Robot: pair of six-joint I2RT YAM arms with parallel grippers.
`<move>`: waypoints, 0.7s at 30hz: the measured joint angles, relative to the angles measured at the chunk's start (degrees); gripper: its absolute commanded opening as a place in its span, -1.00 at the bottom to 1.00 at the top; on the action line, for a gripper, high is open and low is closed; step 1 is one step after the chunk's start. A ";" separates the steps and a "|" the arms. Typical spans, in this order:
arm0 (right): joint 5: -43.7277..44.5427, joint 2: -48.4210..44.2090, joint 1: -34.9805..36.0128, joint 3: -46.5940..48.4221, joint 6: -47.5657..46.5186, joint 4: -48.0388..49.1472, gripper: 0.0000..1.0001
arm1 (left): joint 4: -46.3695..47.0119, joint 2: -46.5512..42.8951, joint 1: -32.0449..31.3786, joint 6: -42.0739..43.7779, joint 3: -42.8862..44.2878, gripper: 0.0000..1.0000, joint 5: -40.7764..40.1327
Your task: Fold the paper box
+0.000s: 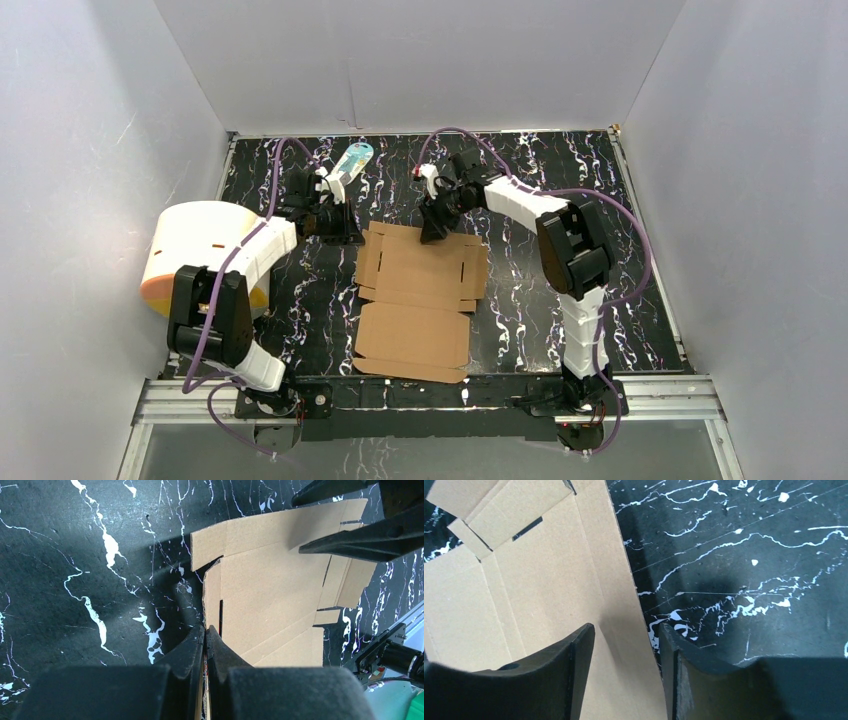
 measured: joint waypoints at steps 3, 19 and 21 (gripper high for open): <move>-1.62 0.57 0.00 0.66 -0.90 -0.52 -0.23 | 0.35 -0.39 0.00 0.00 -0.31 -1.00 0.33; -4.20 -0.81 0.15 1.68 -6.25 -5.09 -1.00 | 0.81 -0.61 0.09 -2.36 -0.72 -0.85 -0.90; -2.62 -3.74 0.33 -0.07 -7.02 -4.76 -1.00 | 0.98 -0.61 0.39 -3.26 -0.72 -0.72 -1.51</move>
